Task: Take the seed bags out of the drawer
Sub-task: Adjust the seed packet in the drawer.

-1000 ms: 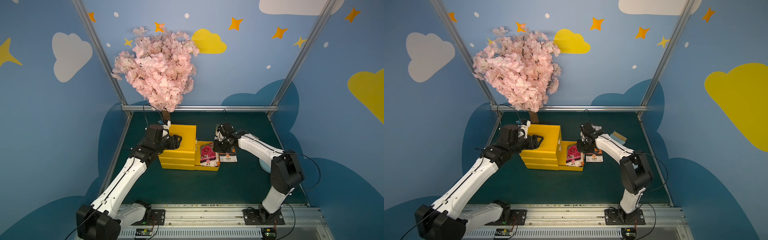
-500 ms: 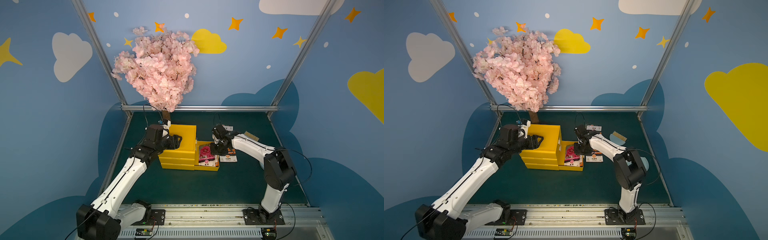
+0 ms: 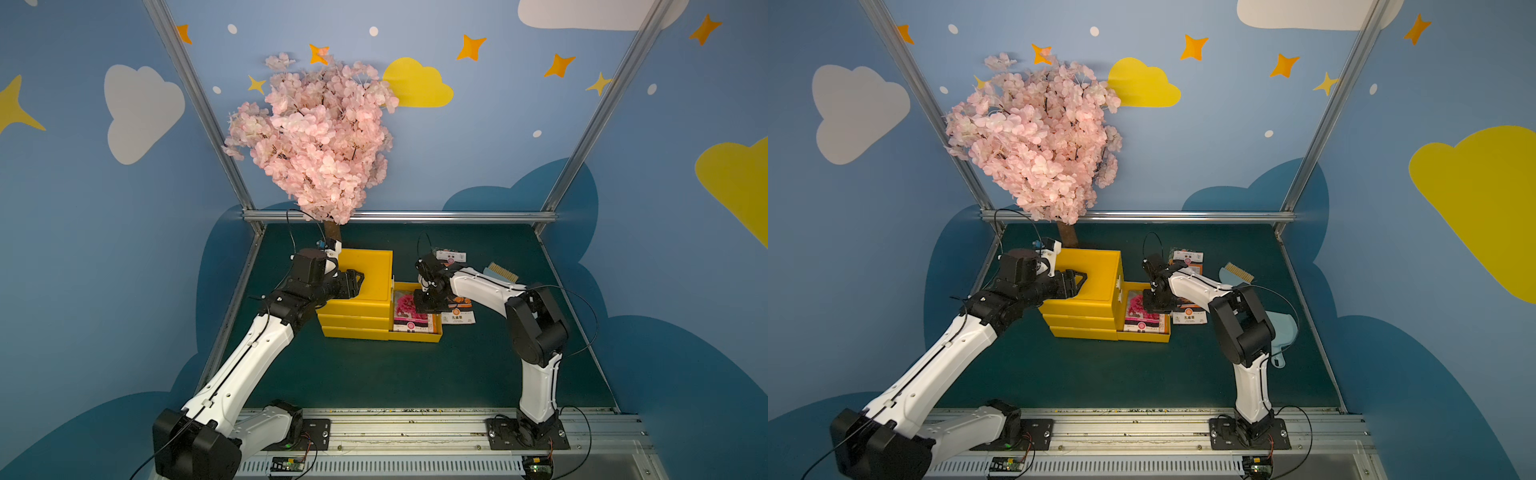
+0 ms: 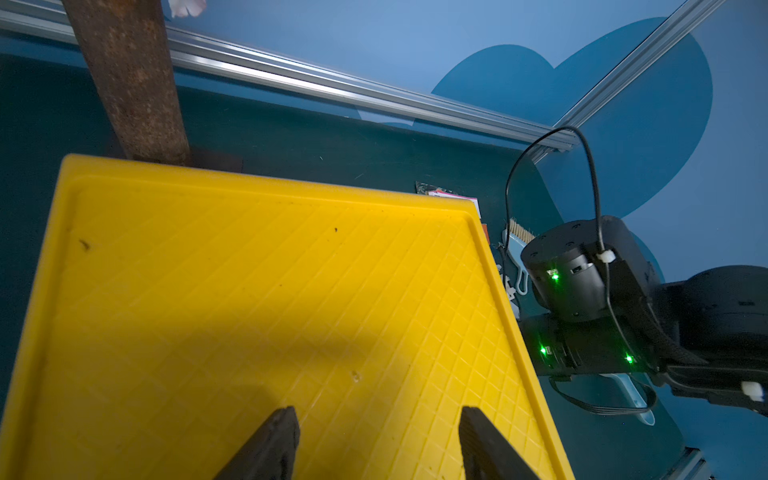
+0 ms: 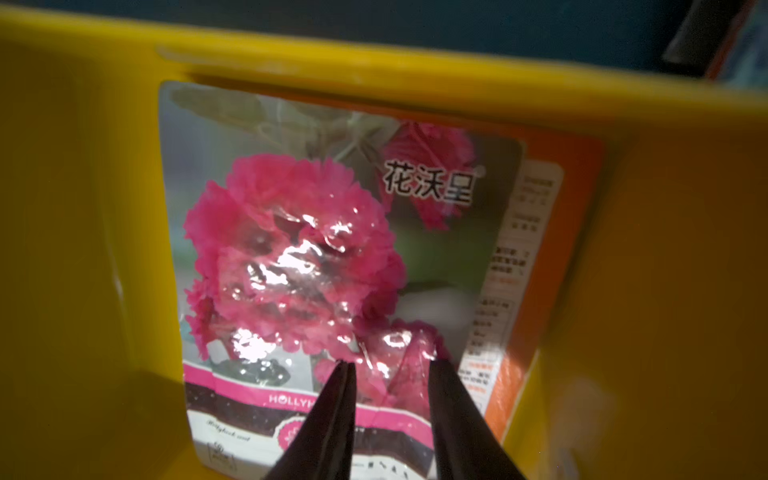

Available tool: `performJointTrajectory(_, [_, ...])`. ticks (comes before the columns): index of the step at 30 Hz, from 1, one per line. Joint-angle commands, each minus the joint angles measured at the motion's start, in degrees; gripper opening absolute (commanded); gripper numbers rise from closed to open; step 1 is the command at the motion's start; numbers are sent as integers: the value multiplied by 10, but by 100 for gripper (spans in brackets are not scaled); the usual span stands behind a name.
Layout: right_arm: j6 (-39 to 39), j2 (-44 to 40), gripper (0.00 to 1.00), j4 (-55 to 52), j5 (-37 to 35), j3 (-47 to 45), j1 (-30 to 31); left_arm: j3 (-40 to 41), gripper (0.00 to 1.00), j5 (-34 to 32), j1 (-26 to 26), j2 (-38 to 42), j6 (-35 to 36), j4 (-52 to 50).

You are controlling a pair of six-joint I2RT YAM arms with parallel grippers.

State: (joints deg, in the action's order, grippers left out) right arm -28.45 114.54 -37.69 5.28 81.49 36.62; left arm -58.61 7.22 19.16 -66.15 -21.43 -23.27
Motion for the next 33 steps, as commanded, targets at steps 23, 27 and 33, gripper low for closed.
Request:
performJointTrajectory(23, [-34,29,37,67,104,9,10,50,67,7,3,-33,-16,-152])
performJointTrajectory(27, [-48,28,37,100,144,8,7,49,67,9,3,-35,-17,-152])
performJointTrajectory(33, [-58,3,37,116,160,-3,-5,50,67,6,3,-32,-16,-153])
